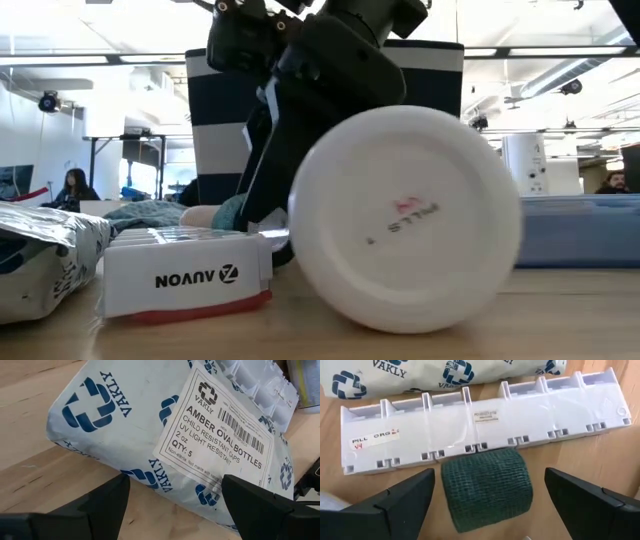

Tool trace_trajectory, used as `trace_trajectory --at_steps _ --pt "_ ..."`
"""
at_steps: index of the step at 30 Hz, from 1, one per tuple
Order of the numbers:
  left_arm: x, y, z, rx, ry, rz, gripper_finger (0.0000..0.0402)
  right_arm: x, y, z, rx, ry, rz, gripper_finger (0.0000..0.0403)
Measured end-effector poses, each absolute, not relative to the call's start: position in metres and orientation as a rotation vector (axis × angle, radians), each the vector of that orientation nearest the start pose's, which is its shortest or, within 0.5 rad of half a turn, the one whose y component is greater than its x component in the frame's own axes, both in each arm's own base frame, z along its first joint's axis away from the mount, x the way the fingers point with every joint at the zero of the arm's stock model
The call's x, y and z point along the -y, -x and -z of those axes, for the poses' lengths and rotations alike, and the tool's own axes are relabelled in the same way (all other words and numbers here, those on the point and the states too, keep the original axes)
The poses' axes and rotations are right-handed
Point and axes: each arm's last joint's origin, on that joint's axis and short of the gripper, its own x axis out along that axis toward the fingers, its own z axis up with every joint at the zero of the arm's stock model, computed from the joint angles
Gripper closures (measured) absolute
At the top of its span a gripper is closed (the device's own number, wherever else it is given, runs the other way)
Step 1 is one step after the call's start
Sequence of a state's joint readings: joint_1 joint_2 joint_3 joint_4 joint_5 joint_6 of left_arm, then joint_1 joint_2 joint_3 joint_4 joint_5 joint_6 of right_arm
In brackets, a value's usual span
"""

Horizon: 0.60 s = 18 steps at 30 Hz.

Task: Pick & place medical supplies in basket/bin
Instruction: Put the green bandage into the blue bin

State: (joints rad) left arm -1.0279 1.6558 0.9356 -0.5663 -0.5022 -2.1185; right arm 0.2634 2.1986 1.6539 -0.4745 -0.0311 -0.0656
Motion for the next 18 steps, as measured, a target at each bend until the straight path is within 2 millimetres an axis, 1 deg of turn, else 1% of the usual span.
trace_trajectory --at_steps 11,13,18 --pt "0.243 -0.1629 -0.1606 -0.863 1.032 -0.605 0.0107 -0.1211 -0.4448 -0.1496 -1.041 0.176 -0.303 0.0038" --pt "0.2429 -0.1628 -0.1606 -0.864 1.03 -0.606 0.0107 -0.1212 -0.4449 -0.1497 -1.041 0.166 -0.297 0.0049" --pt "0.2427 -0.1626 -0.1605 -0.865 1.028 -0.608 0.0107 -0.1215 -0.4461 -0.1515 -1.033 0.147 -0.286 0.0092"
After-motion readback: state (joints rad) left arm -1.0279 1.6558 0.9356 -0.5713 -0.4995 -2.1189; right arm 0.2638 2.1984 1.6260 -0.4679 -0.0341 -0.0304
